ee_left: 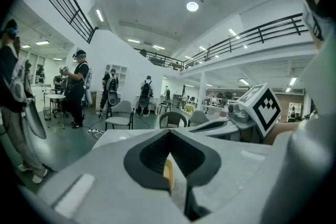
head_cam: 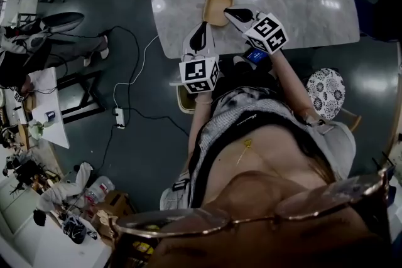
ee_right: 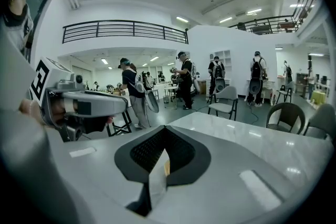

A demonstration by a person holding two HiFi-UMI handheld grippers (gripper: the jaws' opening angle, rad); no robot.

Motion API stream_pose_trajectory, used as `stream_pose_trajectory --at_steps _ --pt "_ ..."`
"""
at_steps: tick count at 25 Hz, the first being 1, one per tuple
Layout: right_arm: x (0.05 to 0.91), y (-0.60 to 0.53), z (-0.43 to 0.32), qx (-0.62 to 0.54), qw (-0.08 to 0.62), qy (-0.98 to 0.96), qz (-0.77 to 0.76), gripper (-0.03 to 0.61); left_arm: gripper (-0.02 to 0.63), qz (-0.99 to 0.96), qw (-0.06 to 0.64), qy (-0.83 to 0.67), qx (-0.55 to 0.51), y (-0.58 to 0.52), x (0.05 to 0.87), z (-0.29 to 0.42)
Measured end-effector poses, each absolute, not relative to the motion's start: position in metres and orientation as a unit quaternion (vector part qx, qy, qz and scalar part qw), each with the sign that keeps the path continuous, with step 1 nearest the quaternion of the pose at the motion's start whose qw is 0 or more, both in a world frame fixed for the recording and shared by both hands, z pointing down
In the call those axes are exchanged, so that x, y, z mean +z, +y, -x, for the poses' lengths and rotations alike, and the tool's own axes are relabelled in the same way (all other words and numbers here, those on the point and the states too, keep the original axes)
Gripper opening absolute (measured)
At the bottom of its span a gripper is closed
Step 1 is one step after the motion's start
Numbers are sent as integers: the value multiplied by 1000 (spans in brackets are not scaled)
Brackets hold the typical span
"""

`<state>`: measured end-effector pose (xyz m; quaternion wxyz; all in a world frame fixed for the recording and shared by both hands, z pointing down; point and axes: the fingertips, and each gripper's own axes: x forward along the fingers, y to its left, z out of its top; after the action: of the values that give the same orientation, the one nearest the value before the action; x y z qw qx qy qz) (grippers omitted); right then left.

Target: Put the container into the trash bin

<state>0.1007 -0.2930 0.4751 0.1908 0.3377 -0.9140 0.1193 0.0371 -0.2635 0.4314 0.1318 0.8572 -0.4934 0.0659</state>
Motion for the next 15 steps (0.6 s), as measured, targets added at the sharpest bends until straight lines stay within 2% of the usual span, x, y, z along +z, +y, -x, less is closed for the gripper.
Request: stream_pose_trajectory --at_steps 15 --pt "592 -340 -138 152 324 -875 -328 26 0 -824 155 -540 80 -259 440 -14"
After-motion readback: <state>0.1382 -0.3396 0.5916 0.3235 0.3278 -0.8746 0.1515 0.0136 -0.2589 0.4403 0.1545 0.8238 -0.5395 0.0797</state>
